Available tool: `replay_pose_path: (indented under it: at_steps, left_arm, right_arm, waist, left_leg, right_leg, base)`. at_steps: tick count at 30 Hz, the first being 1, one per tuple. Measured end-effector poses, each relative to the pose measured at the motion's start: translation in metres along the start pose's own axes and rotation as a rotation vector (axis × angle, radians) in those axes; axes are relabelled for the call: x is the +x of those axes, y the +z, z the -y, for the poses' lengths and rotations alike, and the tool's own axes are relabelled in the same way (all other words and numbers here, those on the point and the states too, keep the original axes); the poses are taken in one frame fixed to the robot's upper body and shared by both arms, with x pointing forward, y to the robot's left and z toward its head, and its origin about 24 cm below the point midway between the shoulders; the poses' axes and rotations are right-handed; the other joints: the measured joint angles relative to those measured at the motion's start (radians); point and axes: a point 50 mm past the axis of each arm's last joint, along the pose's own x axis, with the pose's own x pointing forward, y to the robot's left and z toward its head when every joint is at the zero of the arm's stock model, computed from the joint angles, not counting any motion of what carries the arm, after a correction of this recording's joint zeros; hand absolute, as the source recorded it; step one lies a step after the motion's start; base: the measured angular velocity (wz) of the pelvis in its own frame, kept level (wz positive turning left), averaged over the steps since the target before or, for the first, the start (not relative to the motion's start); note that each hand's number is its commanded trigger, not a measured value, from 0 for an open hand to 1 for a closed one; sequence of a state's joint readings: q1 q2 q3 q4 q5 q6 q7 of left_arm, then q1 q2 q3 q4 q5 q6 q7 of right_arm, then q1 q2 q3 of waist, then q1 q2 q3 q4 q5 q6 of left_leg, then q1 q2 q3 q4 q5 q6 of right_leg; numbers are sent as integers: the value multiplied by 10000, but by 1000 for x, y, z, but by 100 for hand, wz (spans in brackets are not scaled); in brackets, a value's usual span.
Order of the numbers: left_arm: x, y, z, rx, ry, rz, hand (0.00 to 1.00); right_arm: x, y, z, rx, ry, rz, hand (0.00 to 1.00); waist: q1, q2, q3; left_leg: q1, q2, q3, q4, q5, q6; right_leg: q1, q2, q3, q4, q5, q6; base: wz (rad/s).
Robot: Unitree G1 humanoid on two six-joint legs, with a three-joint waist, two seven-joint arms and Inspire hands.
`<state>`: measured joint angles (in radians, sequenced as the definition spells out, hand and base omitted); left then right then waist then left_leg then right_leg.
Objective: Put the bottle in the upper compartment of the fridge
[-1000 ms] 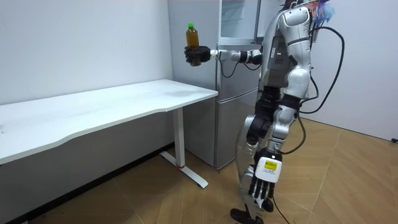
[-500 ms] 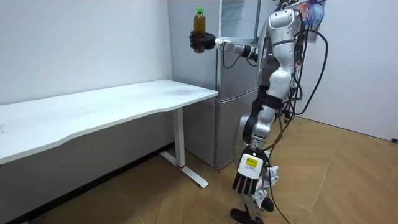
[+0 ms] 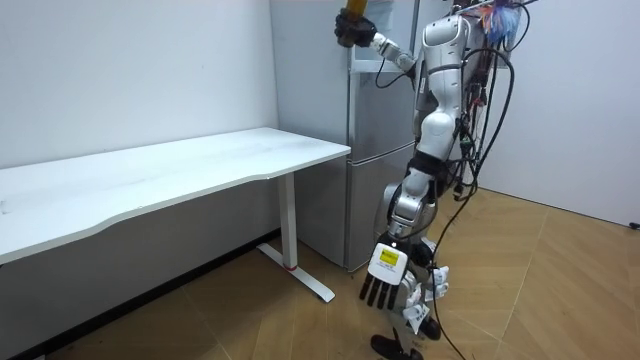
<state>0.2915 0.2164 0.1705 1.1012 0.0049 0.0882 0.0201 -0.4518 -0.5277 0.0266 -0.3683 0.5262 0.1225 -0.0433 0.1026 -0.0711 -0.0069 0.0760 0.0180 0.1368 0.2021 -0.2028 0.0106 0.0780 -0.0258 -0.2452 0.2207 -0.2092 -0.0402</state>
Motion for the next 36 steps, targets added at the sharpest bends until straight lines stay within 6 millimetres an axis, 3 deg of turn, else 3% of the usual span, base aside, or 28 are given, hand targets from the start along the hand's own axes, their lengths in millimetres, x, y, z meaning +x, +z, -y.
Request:
replay_pose_path:
  at_steps: [4,9,13,16,20,24,31,36]
  left_arm:
    - [-1,-7,-3,-147,111,-100,0]
    - [-2,-10,-5,-169,285,-124,0]
    - [-2,-13,-6,-166,345,-200,0]
    - [-2,-15,-9,-439,459,-219,0]
    - [-3,-16,-11,-500,515,-204,0]
    - [-3,-16,-12,-484,536,-186,0]
    - [-3,-19,-11,-490,632,-265,0]
    - [-4,-23,-13,-499,789,-409,0]
  right_arm:
    - [-2,24,10,-15,-709,1000,100]
    - [-8,33,28,-105,-2077,1518,100]
    - [-18,25,36,-162,-2729,1170,100]
    - [-31,12,46,-330,-3296,492,100]
    - [-33,4,60,-492,-4016,25,100]
    - [-38,-4,73,-549,-4915,-351,100]
    - [-45,-6,88,-125,-6011,-490,100]
    - [-52,-22,98,653,-6716,-1210,100]
  waist:
    - [-364,-10,-12]
    - [-711,-35,-27]
    - [-756,-23,-3]
    - [-893,-132,46]
    - [-1015,-263,84]
    - [-1069,-415,32]
    - [-1061,-319,51]
    - [-1094,-230,18]
  left_leg:
    - [70,18,6,8,-57,-5]
    - [104,34,69,12,-58,-6]
    - [241,84,219,-15,-113,-52]
    - [351,93,253,-33,-115,-58]
    - [343,73,244,-33,-116,-55]
    - [315,77,245,-41,-146,-57]
    - [292,78,248,-25,-156,-56]
    - [298,93,242,-39,-155,-58]
  right_leg:
    - [88,15,-11,-19,0,1]
    - [101,36,109,5,1,1]
    - [133,100,255,24,17,-25]
    - [205,125,325,-26,22,-36]
    - [214,136,412,-170,20,-35]
    - [207,157,433,-176,28,-26]
    - [261,149,388,-176,31,-22]
    - [243,142,249,-158,29,-20]
  base:
    - [-2]
    - [-5]
    - [-16]
    - [-5]
    - [-5]
    - [0]
    - [0]
    - [0]
